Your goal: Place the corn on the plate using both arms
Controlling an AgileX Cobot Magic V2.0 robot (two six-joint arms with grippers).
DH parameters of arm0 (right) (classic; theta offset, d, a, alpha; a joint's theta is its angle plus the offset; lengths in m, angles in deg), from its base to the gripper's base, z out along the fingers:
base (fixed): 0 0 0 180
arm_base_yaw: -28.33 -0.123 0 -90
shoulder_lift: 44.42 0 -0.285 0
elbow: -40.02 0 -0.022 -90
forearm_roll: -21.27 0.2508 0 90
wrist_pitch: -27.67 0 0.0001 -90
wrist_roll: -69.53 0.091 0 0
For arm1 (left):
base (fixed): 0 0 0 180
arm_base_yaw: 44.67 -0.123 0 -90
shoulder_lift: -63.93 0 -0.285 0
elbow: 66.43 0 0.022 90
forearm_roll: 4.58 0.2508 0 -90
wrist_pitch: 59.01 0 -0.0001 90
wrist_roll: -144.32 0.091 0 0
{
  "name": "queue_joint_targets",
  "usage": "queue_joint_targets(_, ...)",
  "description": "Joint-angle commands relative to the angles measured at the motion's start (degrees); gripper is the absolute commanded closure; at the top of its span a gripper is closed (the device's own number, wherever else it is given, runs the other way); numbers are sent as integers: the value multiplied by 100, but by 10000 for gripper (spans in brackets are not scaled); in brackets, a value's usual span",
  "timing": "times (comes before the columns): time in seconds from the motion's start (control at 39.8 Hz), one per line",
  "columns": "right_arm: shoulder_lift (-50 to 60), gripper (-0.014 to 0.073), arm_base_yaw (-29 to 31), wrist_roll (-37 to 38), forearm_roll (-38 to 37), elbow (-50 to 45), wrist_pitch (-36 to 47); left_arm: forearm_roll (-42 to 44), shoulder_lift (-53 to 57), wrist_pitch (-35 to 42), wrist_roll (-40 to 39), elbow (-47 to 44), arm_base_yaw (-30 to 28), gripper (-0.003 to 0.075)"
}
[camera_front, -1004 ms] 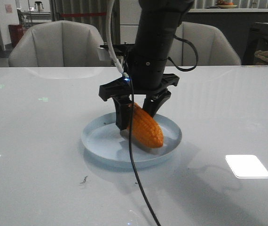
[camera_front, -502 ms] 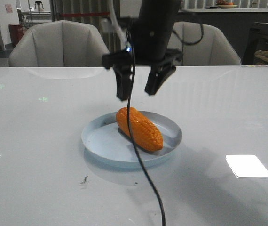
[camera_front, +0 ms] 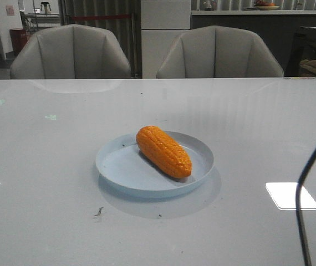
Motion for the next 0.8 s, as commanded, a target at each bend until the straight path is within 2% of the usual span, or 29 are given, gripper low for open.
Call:
queue_joint_targets(0.0, 829, 50, 466, -14, -52, -624, 359, 202, 77, 257, -68, 159, -16, 443)
queue_joint_targets(0.15, 1831, 50, 847, -40, -56, -2334, 1112, 202, 77, 257, -68, 159, -16, 443)
queue_joint_targets(0.38, 3068, 50, 866, -214, -56, -4299, 1661, 202, 77, 249, -68, 159, -16, 443)
queue_joint_targets(0.53, 3541, 50, 866, -214, -56, -4852, 1756, 214, 77, 243, -68, 159, -16, 443)
queue_joint_targets(0.78, 3575, 50, 866, -209, -56, -4914, 1488, 214, 57, 273, -68, 159, -5, 443)
